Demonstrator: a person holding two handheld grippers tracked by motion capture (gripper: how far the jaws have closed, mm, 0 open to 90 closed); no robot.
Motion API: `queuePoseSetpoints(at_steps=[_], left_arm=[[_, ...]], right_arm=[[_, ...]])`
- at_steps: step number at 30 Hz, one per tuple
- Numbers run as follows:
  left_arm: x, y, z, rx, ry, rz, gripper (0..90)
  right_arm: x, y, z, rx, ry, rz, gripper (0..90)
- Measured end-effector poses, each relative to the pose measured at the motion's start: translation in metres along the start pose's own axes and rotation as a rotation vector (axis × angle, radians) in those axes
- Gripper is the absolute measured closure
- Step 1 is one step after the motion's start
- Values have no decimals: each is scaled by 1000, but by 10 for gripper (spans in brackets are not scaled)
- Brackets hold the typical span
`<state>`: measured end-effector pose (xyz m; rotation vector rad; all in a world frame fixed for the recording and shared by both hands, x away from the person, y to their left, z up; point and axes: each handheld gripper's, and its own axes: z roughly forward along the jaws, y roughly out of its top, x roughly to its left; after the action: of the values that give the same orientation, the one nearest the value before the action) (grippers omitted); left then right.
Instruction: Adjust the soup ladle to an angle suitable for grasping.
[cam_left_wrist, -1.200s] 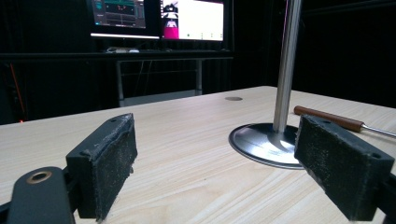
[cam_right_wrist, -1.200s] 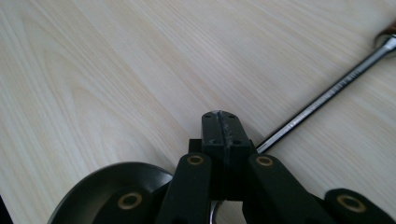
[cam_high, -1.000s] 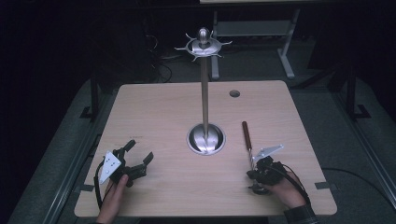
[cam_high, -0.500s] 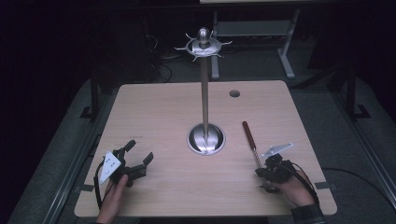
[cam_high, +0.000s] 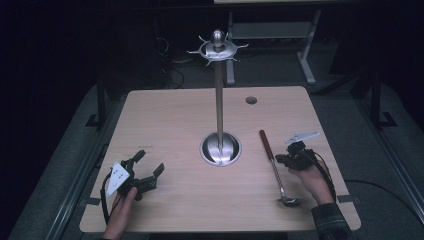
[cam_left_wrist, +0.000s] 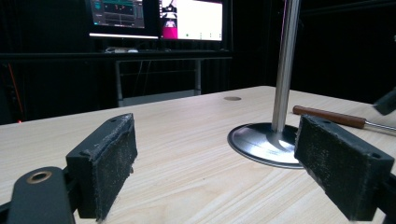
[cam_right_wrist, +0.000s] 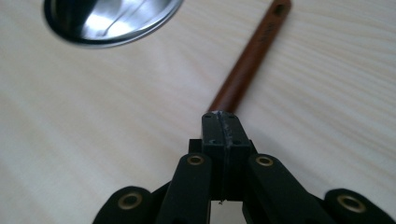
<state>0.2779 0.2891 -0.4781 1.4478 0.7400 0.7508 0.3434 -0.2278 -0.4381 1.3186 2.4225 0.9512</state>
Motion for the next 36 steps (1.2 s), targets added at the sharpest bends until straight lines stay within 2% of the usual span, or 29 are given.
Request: queuePoseSetpoints(at_steps=[3, 7, 16, 27, 33, 36], left_arm=[[-1, 0, 0, 0, 1, -8, 125], [0, 0, 0, 3, -1, 1, 125], [0, 0, 1, 4, -2, -5, 125], [0, 0, 1, 6, -1, -3, 125], [0, 0, 1, 5, -2, -4, 125], [0, 0, 1, 6, -3, -3, 125]], right_arm=[[-9, 5, 9, 8, -14, 16, 897], [-16, 11, 20, 9, -16, 38, 896], [-18, 17, 35, 25, -2, 38, 896], [-7, 23, 42, 37, 29, 10, 896], [4, 27, 46, 51, 70, -43, 896], [8, 28, 47, 56, 79, -54, 896]])
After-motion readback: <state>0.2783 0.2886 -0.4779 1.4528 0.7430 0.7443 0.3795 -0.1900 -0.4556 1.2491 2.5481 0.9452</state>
